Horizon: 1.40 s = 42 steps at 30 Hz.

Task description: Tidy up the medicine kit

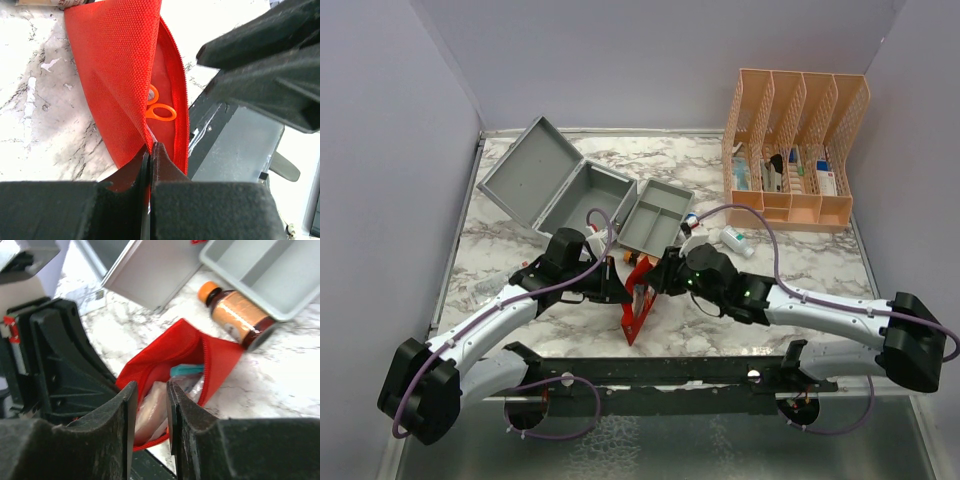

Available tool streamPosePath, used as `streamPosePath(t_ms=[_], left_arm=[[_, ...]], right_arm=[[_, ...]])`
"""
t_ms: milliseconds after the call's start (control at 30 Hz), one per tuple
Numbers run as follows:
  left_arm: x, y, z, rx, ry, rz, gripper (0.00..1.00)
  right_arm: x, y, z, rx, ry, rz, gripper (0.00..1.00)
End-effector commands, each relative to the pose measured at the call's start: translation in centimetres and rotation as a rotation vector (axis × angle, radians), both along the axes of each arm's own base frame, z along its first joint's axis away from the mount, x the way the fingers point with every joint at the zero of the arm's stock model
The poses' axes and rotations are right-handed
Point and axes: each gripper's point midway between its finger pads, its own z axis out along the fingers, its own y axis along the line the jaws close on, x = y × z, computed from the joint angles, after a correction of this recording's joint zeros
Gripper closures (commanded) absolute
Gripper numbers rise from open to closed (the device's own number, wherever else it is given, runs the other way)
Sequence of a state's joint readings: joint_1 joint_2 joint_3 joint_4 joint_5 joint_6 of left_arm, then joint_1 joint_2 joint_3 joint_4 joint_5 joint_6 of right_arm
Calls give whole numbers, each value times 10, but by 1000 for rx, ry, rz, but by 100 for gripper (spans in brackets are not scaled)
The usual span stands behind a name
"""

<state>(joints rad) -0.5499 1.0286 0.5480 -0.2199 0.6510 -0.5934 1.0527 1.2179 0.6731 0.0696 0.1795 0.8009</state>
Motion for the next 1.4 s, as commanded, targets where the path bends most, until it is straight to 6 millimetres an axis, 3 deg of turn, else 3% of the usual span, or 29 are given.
streamPosePath(t_ms=[0,300,533,733,933,1000,1133,1367], left_arm=[[3,-1,11,-5,-41,-14,100],[0,-4,18,-29,-49,-62,100],[-10,-8,27,-71,-57,-139,100],[-16,-9,30,-93,-48,-171,100],[-16,-10,30,-93,-37,-171,100],[-18,-10,30,-99,-28,-174,91],[-19,-8,31,-99,-35,-156,62],[-27,0,35,-117,-57,-100,45]], right_arm=[[17,-37,-6,-157,21,-191,67],[21,-41,-17,-293,35,-196,60],[24,-36,-34,-432,105,-196,62],[25,-24,-41,-467,129,-163,74],[25,-39,-44,-459,187,-284,98],[22,-46,-47,-456,223,-338,99],[17,-60,-53,-464,295,-447,99],[13,-91,-52,-480,354,-651,99]])
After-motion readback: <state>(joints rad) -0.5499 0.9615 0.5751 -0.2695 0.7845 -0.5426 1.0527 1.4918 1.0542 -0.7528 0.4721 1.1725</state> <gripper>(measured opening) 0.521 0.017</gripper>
